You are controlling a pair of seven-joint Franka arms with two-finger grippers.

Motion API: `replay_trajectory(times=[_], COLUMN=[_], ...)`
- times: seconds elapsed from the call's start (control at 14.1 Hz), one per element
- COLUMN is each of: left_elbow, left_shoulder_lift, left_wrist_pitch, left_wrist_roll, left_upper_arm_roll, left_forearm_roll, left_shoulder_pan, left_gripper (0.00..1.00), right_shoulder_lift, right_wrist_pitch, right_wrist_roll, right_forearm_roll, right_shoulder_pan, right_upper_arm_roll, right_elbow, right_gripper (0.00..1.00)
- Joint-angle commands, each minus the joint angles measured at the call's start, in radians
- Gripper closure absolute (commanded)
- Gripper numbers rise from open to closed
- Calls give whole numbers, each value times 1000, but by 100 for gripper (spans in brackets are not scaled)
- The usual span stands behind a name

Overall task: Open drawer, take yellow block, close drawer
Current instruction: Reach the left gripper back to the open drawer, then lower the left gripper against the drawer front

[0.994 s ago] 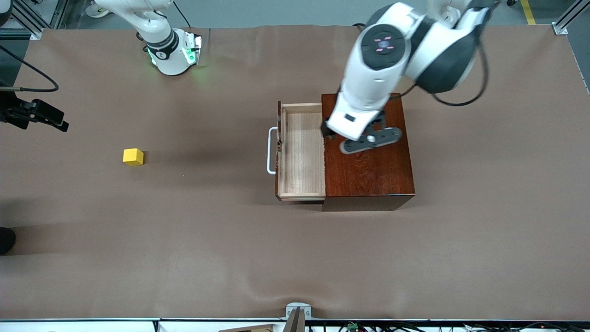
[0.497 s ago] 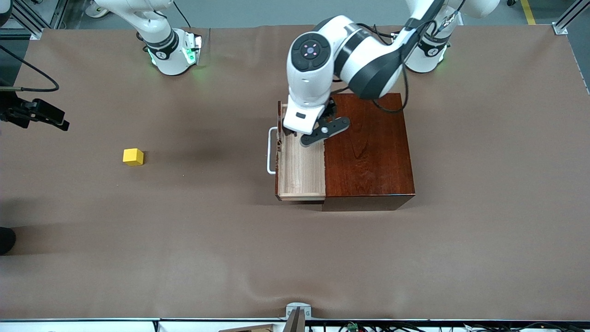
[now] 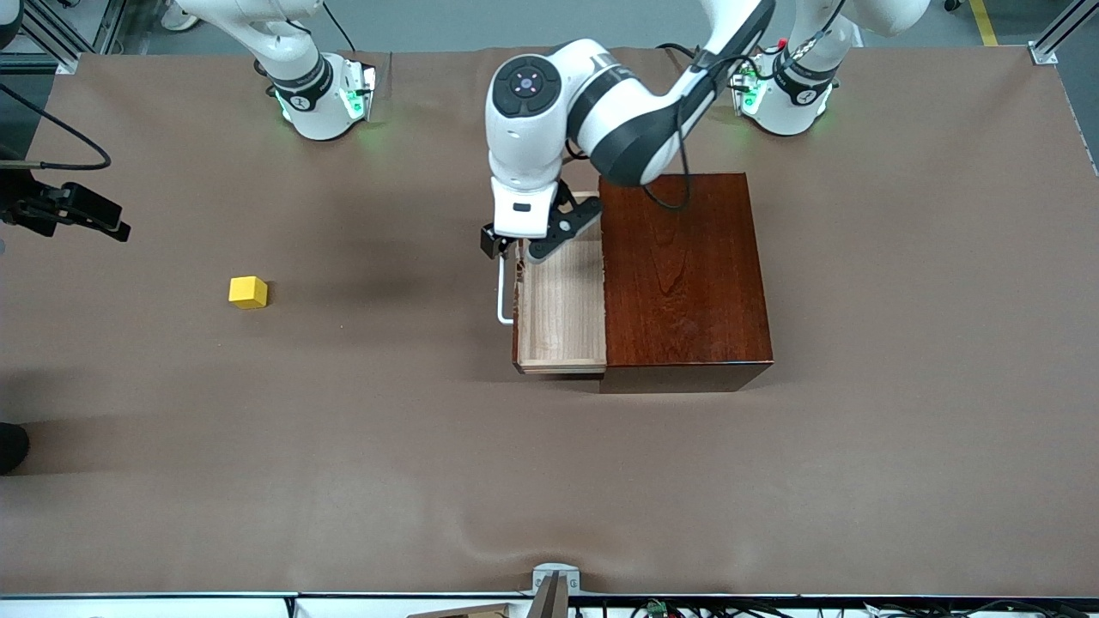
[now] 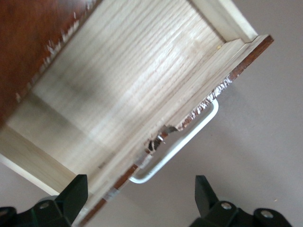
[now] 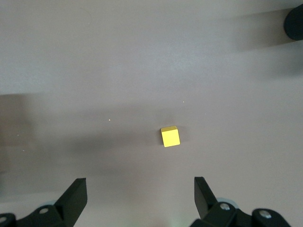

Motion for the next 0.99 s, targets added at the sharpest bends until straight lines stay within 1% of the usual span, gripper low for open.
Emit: replay_trajectory(times=[0.0, 0.14, 0.5, 0.71, 0.92], left_elbow=[41, 62, 81, 81, 81], left_shoulder_lift=[38, 69, 130, 149, 155], left_wrist_pitch=[34, 49, 116, 118, 118], left_wrist_roll=[-176, -320, -577, -644, -718], left_upper_arm_roll=[15, 18, 21, 26, 53], left_forearm_roll=[5, 3, 5, 6, 6], left_shoulder_pan=[-36, -47, -64, -64, -64], left_gripper=[0, 0, 0, 0, 0], right_shoulder_lift=[-15, -15, -13, -11, -11], right_wrist_pitch=[4, 5, 5, 6, 6], right_wrist_roll=[1, 1, 12, 13, 13], right_forearm_roll=[-3, -3, -3, -3, -3], right_shoulder_pan=[7, 2, 8, 8, 8], right_upper_arm_roll=[-3, -5, -3, -3, -3], right_elbow=[0, 9, 9, 9, 9], right_gripper=[0, 0, 0, 0, 0])
